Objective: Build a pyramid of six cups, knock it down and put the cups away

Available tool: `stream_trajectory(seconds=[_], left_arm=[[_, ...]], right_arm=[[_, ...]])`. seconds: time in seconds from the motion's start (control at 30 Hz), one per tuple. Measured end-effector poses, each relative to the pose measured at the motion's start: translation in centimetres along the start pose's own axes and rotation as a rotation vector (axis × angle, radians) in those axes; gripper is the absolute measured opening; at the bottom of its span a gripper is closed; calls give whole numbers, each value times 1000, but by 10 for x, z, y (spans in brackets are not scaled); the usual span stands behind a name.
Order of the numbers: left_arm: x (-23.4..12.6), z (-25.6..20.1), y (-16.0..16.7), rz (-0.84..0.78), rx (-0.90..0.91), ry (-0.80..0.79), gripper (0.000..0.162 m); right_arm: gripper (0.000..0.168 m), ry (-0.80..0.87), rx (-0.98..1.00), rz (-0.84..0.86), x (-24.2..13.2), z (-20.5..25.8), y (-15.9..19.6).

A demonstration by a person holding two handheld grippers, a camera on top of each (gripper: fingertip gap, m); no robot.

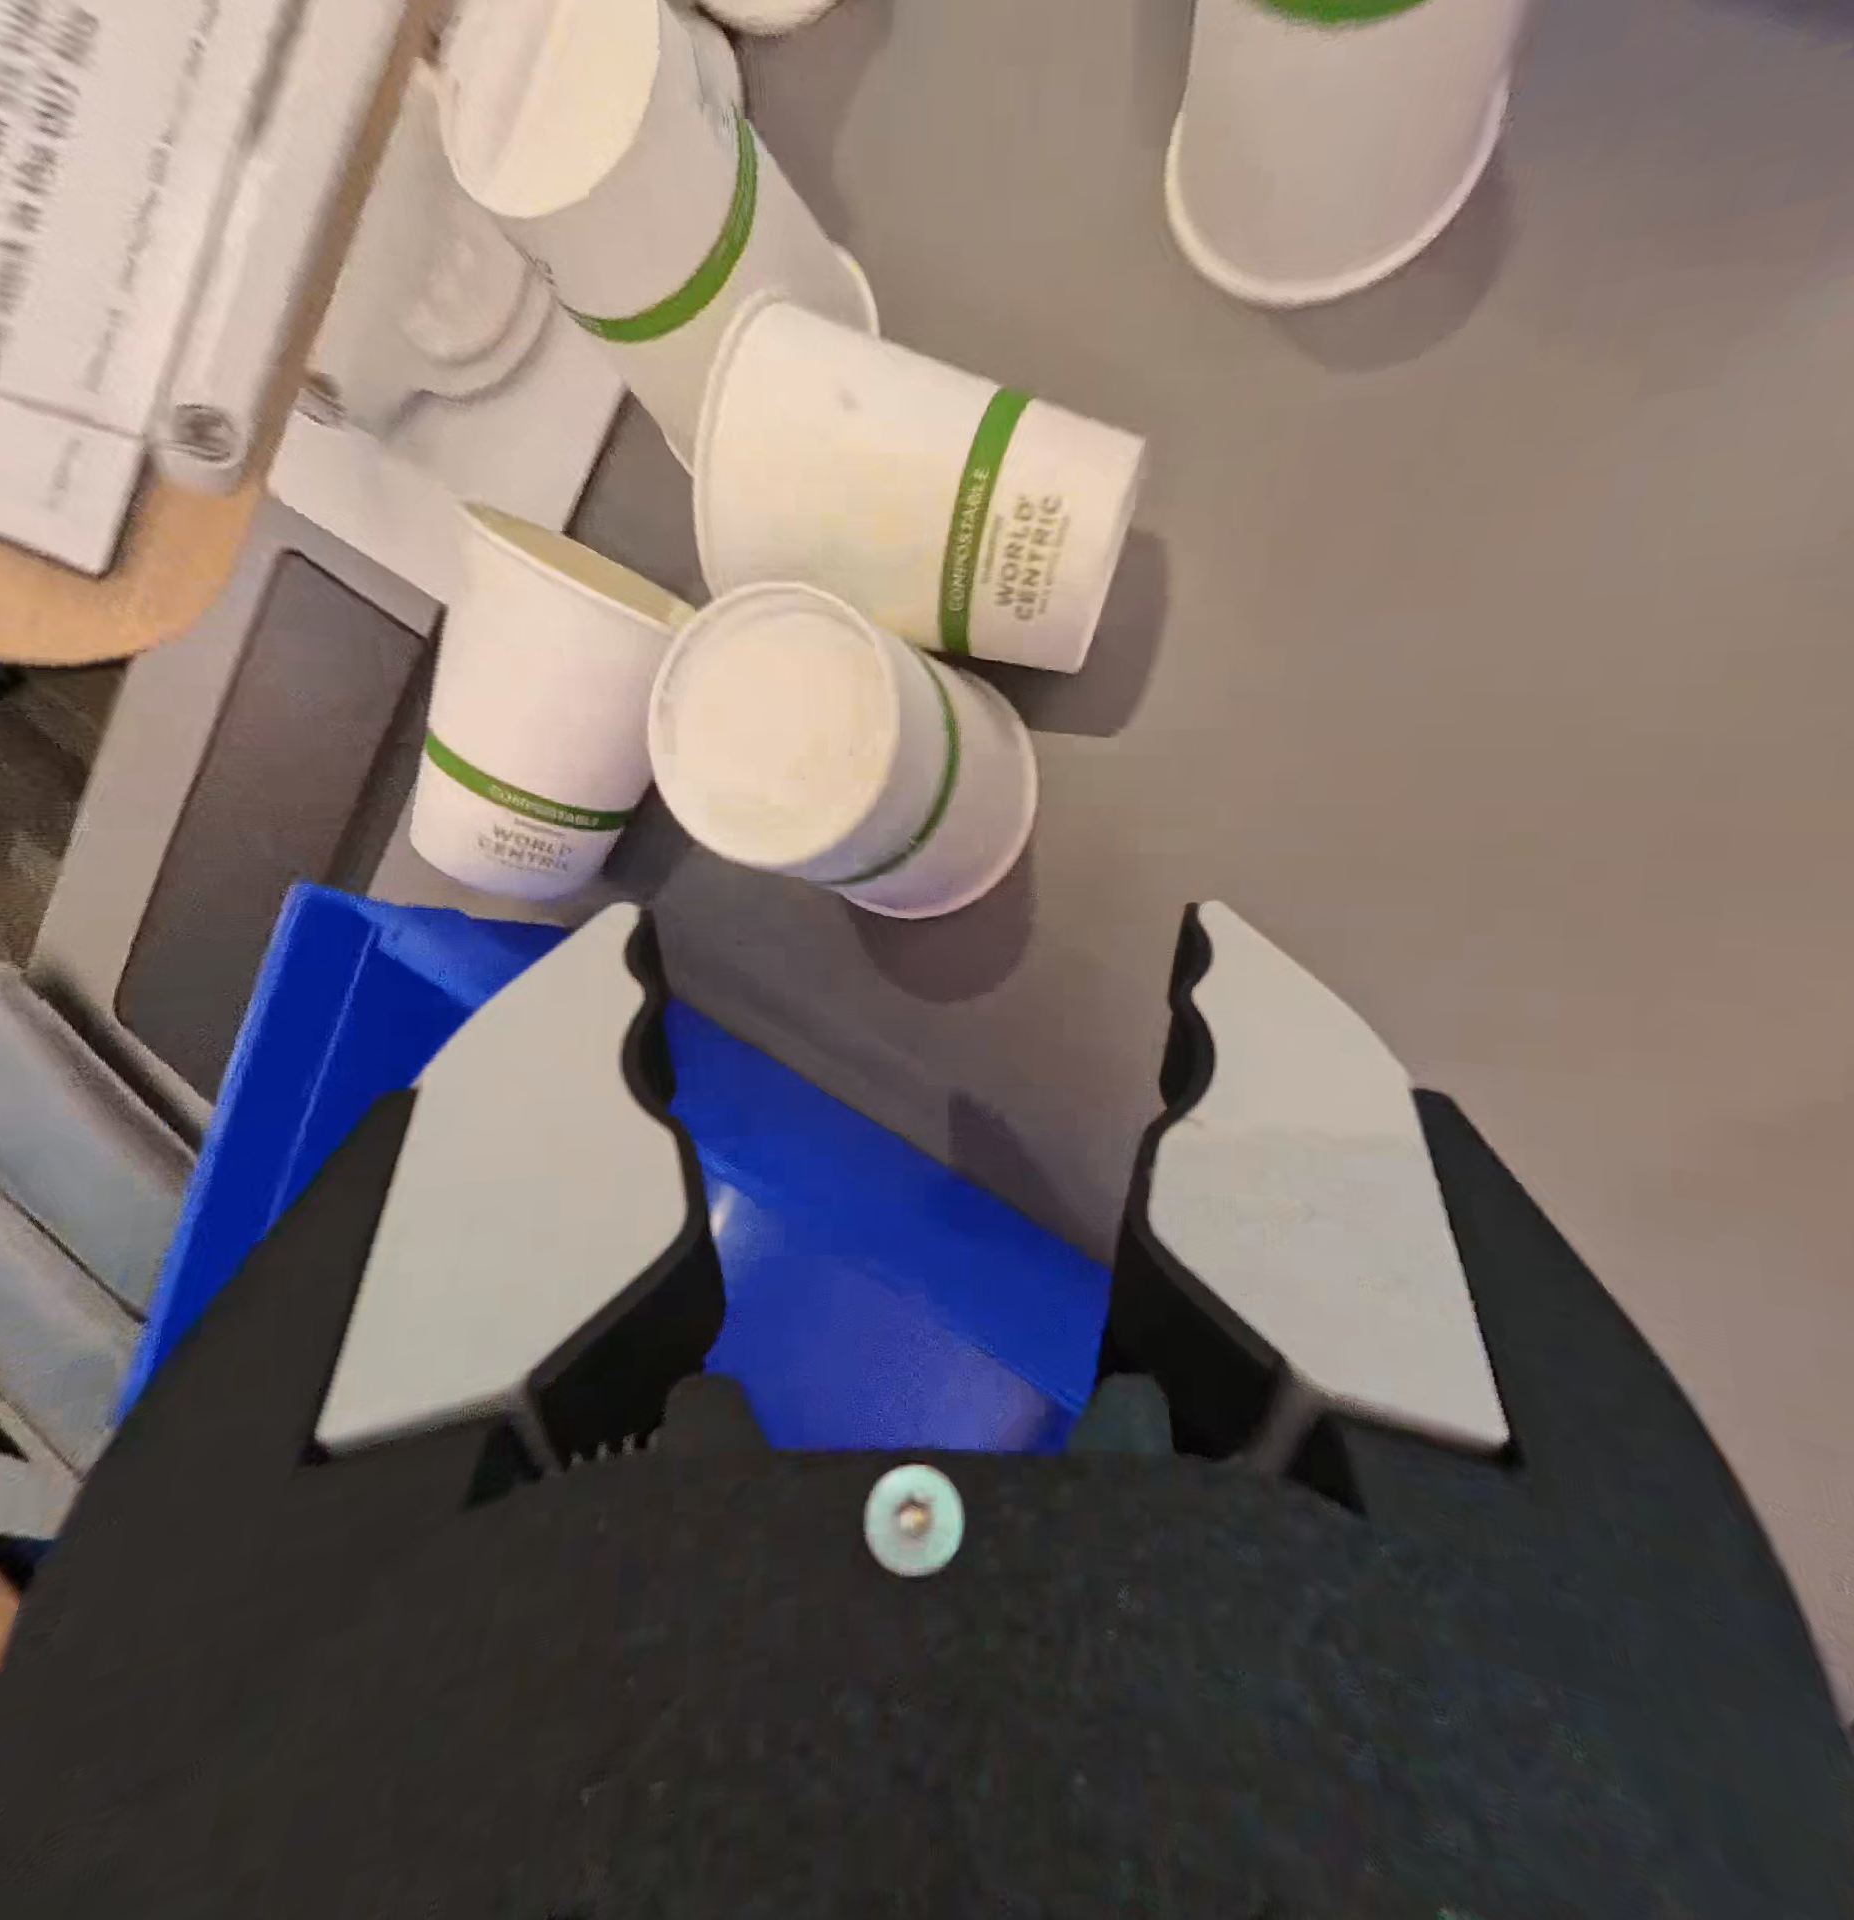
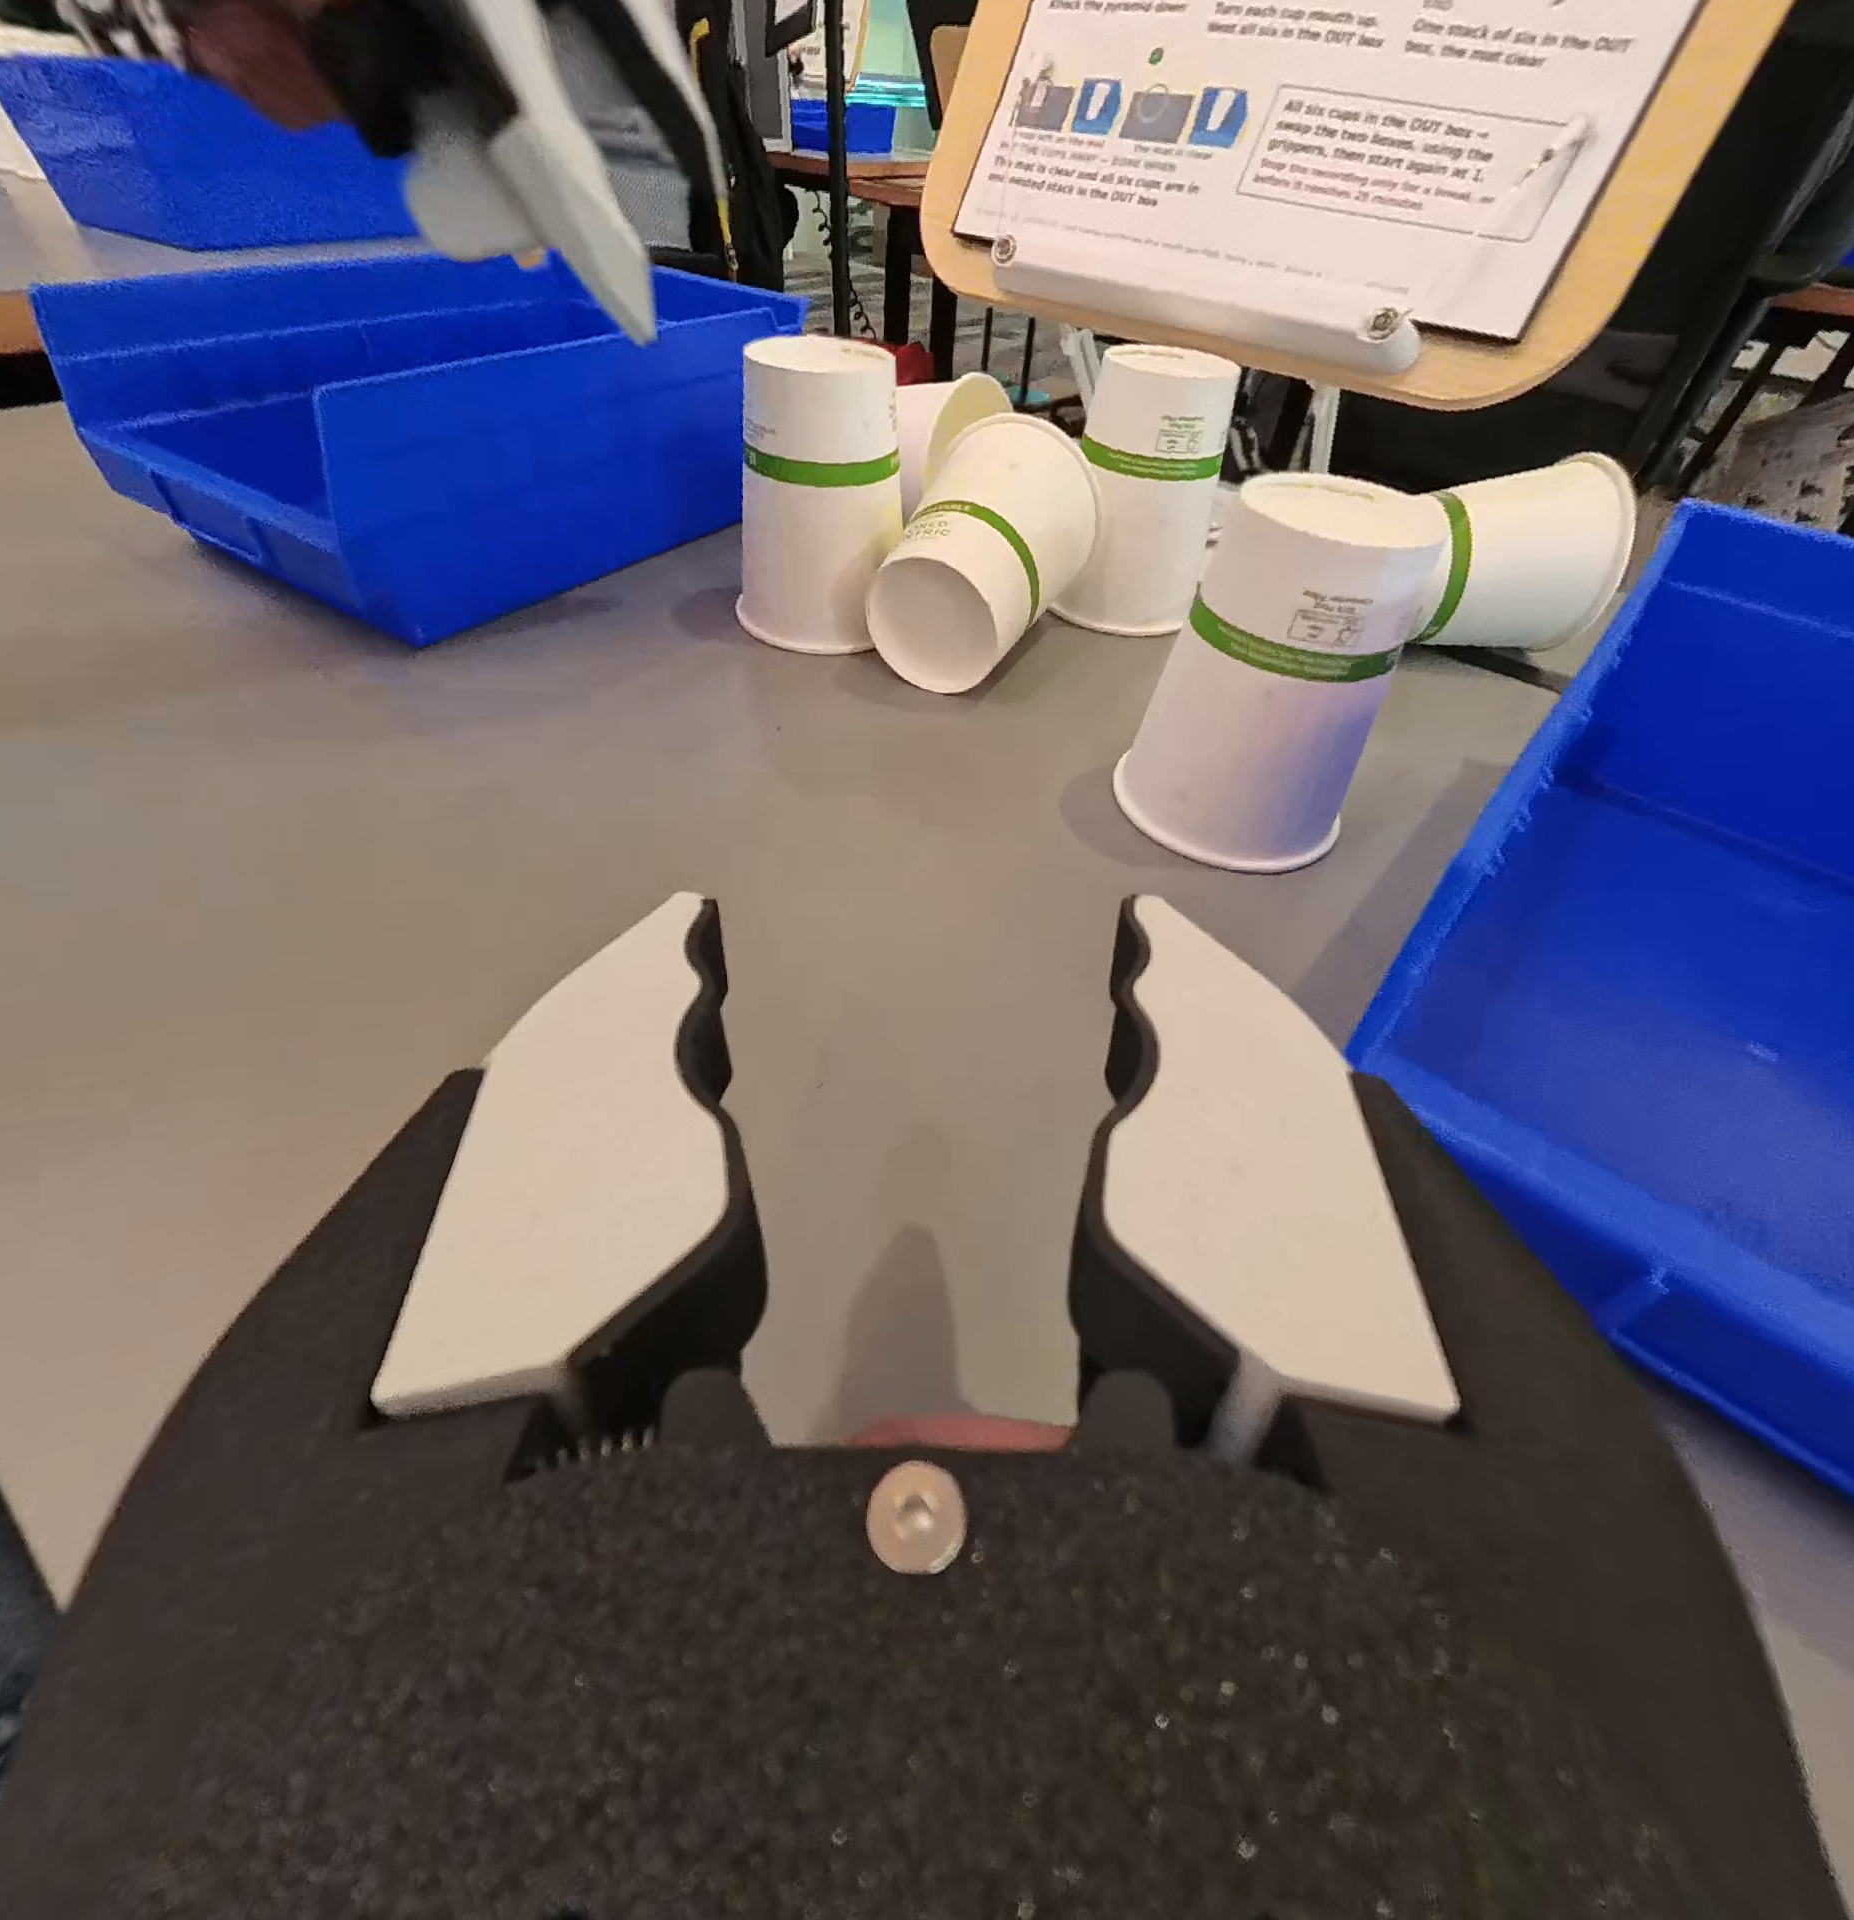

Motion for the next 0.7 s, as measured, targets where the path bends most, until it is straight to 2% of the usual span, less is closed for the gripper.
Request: stream_trajectory(seconds=[0.17,0.3,0.4,0.5,0.7], left_arm=[[60,34,-25,222,88,121,105],[85,37,-25,375,177,156,114],[94,38,-28,375,184,192,108],[99,38,-25,394,223,173,87],[79,39,-11,371,178,141,86]], right_arm=[[71,-16,-38,36,9,0,3],[71,-36,-31,45,10,0,5],[71,-57,-16,46,13,1,4],[71,-74,-16,58,15,4,5],[70,-81,-32,58,10,8,5]])
Point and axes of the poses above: each gripper's, where its closed fingertips meet, x out along the fingers, y out of its underside, z = x × y across the jaws, the point moved 9 cm from there along -x, back along the fingers, and after that the axes turned 2 degrees about x, right-handed, at the moved point
